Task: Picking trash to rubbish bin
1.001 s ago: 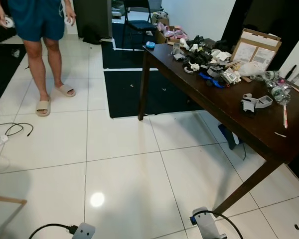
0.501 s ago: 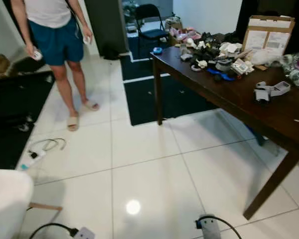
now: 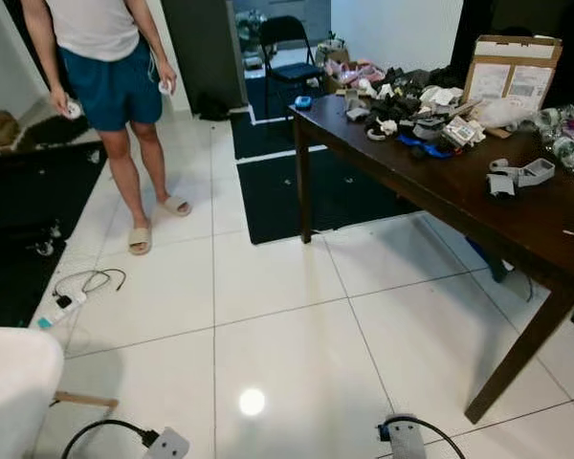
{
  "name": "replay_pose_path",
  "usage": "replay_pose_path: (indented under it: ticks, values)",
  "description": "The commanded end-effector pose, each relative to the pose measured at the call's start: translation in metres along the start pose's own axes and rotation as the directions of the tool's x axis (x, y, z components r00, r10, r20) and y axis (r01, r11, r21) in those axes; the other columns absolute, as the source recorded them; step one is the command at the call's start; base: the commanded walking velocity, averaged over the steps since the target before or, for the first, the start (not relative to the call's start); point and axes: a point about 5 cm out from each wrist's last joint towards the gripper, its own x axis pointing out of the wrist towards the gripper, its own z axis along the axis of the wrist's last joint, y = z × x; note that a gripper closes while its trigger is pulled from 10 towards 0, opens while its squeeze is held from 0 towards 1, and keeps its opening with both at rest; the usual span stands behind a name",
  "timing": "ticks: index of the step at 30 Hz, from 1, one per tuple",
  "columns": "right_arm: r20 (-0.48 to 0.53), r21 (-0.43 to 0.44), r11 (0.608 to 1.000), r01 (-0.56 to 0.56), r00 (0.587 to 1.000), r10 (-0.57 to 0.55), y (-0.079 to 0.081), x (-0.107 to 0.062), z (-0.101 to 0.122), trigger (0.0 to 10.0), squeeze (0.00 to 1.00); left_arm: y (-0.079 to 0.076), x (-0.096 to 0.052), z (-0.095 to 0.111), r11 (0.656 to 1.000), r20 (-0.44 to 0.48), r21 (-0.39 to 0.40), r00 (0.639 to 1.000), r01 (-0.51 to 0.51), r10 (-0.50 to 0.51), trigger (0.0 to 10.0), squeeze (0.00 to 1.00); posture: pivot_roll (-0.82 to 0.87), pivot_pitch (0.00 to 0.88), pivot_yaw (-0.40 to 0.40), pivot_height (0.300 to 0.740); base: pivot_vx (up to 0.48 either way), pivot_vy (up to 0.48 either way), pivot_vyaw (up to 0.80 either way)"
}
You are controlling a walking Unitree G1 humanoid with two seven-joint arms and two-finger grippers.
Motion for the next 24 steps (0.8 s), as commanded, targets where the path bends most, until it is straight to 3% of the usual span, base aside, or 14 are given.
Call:
replay_pose_path:
  ticks: [1, 7, 15, 24]
  values:
    - [-0.008, -0.043, 0.999, -0.012, 1.000, 0.012, 0.000, 0.000, -0.002, 10.0, 0.00, -0.008, 0.000, -0.006, 1.000, -0.021, -0.028, 1.000, 0.004, -0.005, 10.0, 0.00, 0.05, 0.050, -0.019, 0.740, 0.000, 0.000, 0.00]
    - [-0.011, -0.146, 0.989, -0.017, 1.000, 0.016, -0.009, -0.001, 0.001, 10.0, 0.00, -0.019, -0.001, -0.013, 0.995, -0.035, -0.097, 0.999, 0.004, -0.007, 10.0, 0.00, 0.08, 0.064, -0.070, 0.740, 0.000, 0.000, 0.00]
    - [0.006, -0.148, 0.989, -0.011, 1.000, 0.012, -0.013, -0.001, 0.008, 10.0, 0.00, -0.022, -0.001, -0.016, 0.993, -0.037, -0.116, 0.999, 0.013, -0.017, 10.0, 0.00, 0.08, 0.051, -0.070, 0.740, 0.000, 0.000, 0.00]
    - [0.002, -0.159, 0.986, -0.041, 0.999, 0.042, -0.003, 0.000, 0.007, 10.0, 0.00, -0.018, 0.000, -0.010, 0.991, -0.016, -0.132, 1.000, 0.009, -0.011, 10.0, 0.00, 0.08, 0.049, -0.053, 0.740, 0.000, 0.000, -0.11]
